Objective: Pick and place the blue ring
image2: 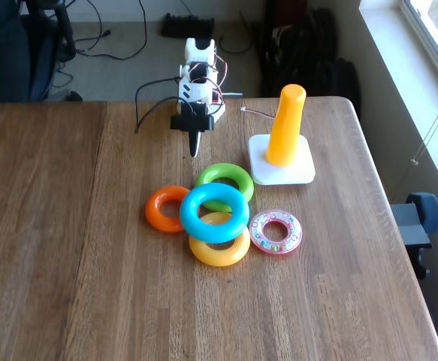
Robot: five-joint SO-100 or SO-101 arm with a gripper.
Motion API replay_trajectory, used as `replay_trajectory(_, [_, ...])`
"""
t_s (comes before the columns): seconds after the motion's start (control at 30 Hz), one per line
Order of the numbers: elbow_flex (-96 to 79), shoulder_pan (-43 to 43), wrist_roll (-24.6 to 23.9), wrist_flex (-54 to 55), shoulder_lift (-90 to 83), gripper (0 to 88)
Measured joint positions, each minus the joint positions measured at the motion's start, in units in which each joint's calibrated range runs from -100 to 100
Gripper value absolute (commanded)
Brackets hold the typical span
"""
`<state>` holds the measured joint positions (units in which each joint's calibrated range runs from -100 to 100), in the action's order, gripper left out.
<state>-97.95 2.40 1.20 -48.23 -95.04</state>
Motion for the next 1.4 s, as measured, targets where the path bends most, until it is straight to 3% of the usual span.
replay_trajectory(0.27, [0.0, -10.9, 0.3, 0.0, 0.0, 9.5])
replay_trajectory(1.4, [0.0, -12.0, 1.3, 0.0, 0.0, 10.1])
